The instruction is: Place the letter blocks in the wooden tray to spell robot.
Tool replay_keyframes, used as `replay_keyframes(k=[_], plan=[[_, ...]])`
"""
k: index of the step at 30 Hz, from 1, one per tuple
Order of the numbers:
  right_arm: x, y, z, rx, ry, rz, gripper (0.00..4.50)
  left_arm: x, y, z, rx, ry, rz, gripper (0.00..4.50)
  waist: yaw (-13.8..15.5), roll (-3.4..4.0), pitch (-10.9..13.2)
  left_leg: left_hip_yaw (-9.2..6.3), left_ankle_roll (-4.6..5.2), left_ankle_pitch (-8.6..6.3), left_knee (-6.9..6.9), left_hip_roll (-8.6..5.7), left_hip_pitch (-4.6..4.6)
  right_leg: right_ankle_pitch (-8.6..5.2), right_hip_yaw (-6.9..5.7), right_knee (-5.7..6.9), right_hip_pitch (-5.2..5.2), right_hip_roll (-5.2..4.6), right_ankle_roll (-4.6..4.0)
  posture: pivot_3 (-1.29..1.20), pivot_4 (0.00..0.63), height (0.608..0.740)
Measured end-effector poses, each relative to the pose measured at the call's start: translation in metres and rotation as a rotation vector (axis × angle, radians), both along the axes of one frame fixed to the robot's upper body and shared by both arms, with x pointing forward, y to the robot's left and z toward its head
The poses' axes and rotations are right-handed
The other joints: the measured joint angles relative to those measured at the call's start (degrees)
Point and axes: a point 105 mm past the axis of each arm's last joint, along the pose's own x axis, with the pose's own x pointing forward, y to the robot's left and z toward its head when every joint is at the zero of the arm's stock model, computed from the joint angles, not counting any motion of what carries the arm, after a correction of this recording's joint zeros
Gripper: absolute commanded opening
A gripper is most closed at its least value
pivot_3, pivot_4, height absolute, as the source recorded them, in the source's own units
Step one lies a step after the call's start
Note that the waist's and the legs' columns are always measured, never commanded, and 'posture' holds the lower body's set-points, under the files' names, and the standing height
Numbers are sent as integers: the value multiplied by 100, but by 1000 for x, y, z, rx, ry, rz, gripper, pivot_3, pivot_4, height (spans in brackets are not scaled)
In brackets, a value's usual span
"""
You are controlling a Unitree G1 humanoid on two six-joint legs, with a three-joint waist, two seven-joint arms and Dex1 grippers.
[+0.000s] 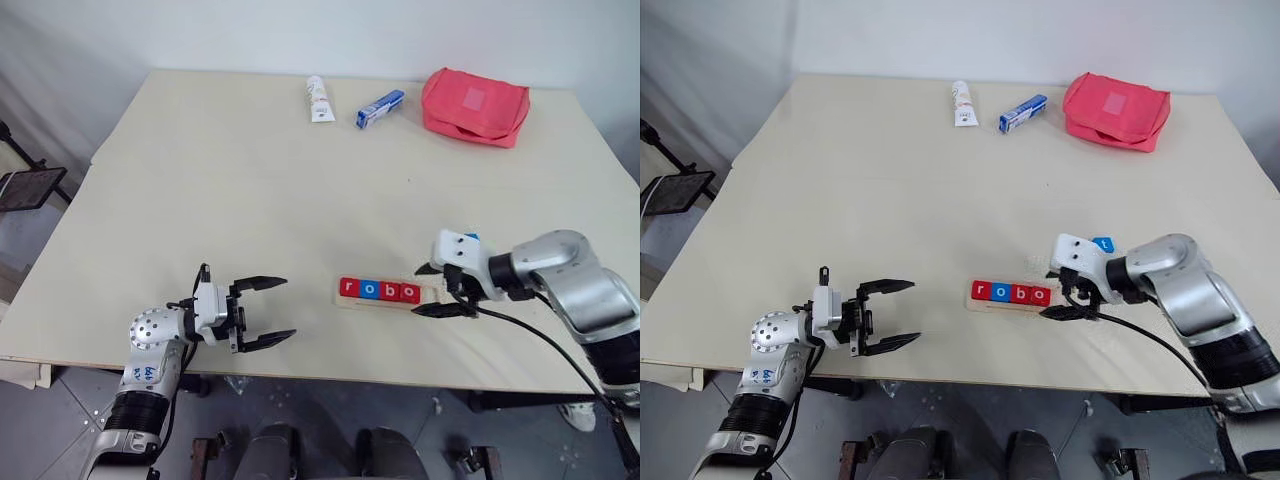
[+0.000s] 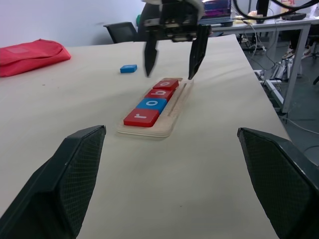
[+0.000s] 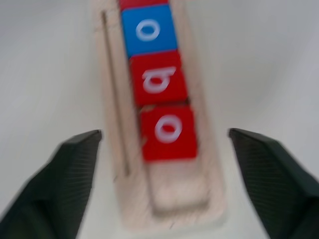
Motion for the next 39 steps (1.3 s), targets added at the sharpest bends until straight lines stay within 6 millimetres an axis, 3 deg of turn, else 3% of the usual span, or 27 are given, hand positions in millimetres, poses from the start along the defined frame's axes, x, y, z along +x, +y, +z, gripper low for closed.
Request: replay_keyframes(k=[7,10,32,39], plan=[[-2,-6,-7,-6,13,-29,789,4,-2,3,-3,-16,-6,4500,-18,0,0,1,-2,1,0,1,1,0,-2,0,-1,2,0,0,150,740],[-1,-9,-10,-5,15,-39,50,4,-2,3,-2,-16,-9,4500,-15,0,0,0,-2,1,0,1,1,0,-2,0,0,1,0,0,150,740],[6,-6,-18,30,-8,-77,50,-6,0,-1,14,-5,-21,4500,-12,0,0,0,-1,1,0,1,1,0,-2,0,1,0,0,0,150,740],[7,-17,-1,56,-57,-149,50,-5,-1,0,18,-10,-32,4500,-2,0,0,-2,-2,1,0,1,1,0,-3,0,1,0,0,0,150,740]])
